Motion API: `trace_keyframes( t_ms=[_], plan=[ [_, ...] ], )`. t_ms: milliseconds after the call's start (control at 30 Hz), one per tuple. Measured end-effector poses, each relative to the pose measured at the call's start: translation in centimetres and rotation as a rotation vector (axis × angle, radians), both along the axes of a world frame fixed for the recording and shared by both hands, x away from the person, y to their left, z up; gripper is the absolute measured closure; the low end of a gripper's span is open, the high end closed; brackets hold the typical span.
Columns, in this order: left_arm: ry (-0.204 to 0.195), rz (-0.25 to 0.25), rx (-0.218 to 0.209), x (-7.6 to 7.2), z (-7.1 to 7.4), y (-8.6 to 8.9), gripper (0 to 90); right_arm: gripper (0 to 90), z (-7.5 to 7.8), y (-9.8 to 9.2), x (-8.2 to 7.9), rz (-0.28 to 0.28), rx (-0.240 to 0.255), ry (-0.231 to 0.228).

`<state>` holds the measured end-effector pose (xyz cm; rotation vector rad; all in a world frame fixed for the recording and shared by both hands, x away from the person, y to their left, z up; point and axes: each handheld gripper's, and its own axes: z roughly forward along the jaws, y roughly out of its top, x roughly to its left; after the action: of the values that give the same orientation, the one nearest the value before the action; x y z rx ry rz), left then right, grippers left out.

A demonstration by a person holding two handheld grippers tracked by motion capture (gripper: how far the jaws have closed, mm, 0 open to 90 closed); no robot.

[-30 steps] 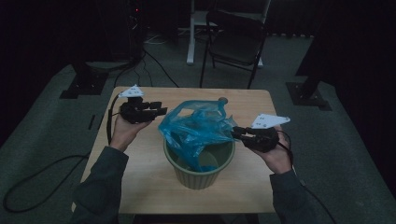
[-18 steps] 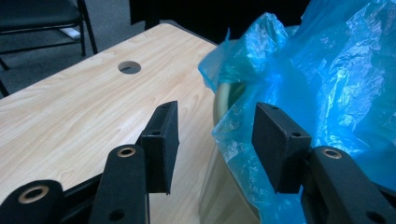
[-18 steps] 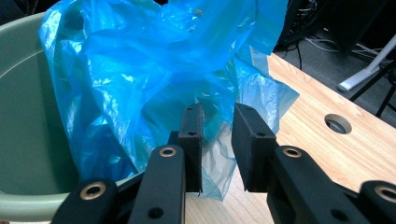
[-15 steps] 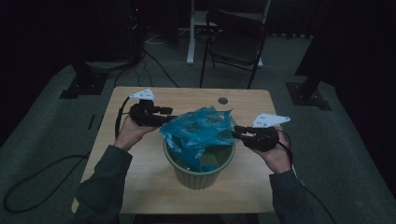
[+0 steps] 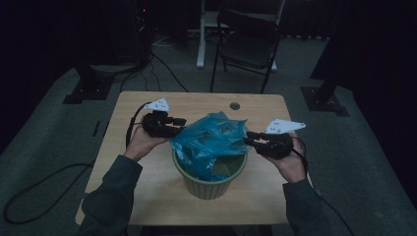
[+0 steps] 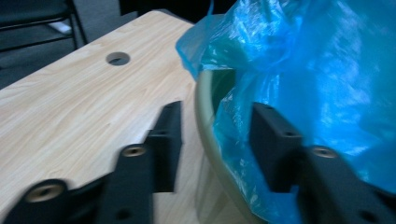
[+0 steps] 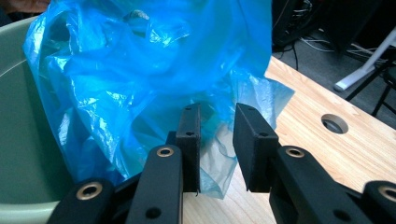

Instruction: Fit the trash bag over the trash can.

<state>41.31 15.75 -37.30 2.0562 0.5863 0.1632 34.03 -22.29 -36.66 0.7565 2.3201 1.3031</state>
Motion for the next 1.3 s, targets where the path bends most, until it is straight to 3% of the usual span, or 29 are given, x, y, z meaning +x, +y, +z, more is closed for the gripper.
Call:
trace_keyframes(
  t_ms=[300, 433, 533, 900, 1167, 1300],
  plan=[
    [0.003, 0.001, -0.045, 0.3, 0.1, 0.1, 80.6, 69.5, -0.3, -0.1, 0.6, -0.042, 0.007, 0.021],
    [0.001, 0.03, -0.076, 0.4, 0.2, 0.4, 88.2, 68.8, -0.4, -0.3, 1.0, -0.055, 0.033, 0.034],
    [0.007, 0.044, -0.058, 0.6, 0.0, 0.6, 89.6, 67.5, -0.4, -0.3, 1.2, -0.052, 0.046, 0.043],
    [0.002, 0.079, -0.063, 0.7, 0.0, 1.2, 90.0, 70.1, -0.2, -0.4, 1.2, -0.076, 0.056, 0.032],
    [0.001, 0.094, -0.063, 0.7, 0.0, 1.4, 90.0, 63.2, 0.4, -0.5, 1.6, -0.123, 0.099, 0.0],
    [0.001, 0.094, -0.064, 0.7, -0.1, 1.3, 90.0, 62.4, -0.1, -0.3, 2.5, -0.131, 0.081, 0.048]
  ],
)
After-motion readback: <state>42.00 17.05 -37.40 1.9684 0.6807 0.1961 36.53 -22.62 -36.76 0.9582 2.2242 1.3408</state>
